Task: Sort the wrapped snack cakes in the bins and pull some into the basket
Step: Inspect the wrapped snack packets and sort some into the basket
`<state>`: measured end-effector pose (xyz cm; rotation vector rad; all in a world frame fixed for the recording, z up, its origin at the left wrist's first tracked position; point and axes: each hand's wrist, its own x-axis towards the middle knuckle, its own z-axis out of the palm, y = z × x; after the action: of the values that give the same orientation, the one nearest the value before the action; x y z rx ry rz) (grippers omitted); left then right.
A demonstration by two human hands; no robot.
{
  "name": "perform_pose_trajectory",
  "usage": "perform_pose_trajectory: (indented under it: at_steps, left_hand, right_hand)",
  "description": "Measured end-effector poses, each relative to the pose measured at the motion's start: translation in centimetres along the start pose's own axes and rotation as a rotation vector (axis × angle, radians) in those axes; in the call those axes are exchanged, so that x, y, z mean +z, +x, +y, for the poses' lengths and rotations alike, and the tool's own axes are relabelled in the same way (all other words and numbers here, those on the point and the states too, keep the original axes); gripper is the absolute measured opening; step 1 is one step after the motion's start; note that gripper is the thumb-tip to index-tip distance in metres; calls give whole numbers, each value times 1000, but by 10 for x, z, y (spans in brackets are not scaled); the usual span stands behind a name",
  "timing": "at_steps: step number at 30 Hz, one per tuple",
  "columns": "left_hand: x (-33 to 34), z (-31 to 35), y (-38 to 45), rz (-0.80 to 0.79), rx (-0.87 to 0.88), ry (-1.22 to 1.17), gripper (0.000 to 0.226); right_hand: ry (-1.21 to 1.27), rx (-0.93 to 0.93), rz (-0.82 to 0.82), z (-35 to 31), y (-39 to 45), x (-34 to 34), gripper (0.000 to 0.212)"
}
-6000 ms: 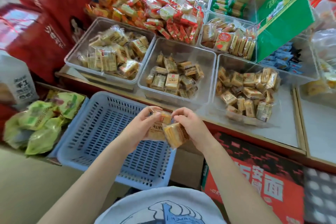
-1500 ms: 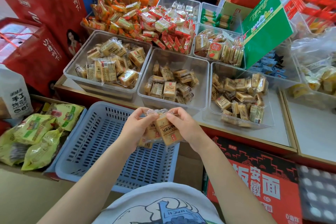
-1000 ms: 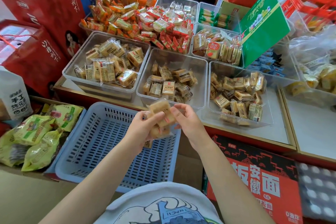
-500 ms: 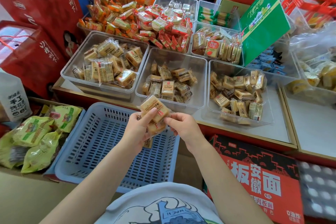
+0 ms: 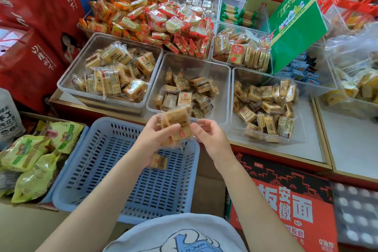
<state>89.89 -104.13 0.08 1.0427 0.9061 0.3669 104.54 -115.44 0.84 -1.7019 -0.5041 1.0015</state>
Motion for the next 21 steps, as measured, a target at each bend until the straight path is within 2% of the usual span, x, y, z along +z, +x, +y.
perform_pose_trajectory:
  at_steps: [2, 5, 7, 9, 12, 17, 19, 21]
  left_hand:
    - [8, 6, 5, -89, 1, 81, 47]
    - [18, 17, 18, -106, -21, 95, 60]
    - [15, 19, 32, -88, -46, 90, 59]
    - [8, 18, 45, -98, -73, 54, 47]
    - [0, 16, 65, -62, -103, 111, 39]
    - [-3, 28, 115, 154, -87, 210, 44]
    - [4, 34, 134, 161, -58, 222, 40]
    - [15, 36, 149, 154, -11, 335, 42]
  right_hand:
    - [97, 39, -111, -3, 6, 2, 51]
    - [182, 97, -182, -5, 17, 5, 32]
    - [189, 114, -127, -4, 26, 0, 28]
    - [198, 136, -63, -2, 36, -7, 30]
    - [200, 176, 12, -2, 55, -15, 28]
    - [94, 197, 104, -1, 101, -24, 26]
    - [44, 190, 155, 4, 124, -27, 30]
    - [-60, 190, 166, 7, 143, -28, 37]
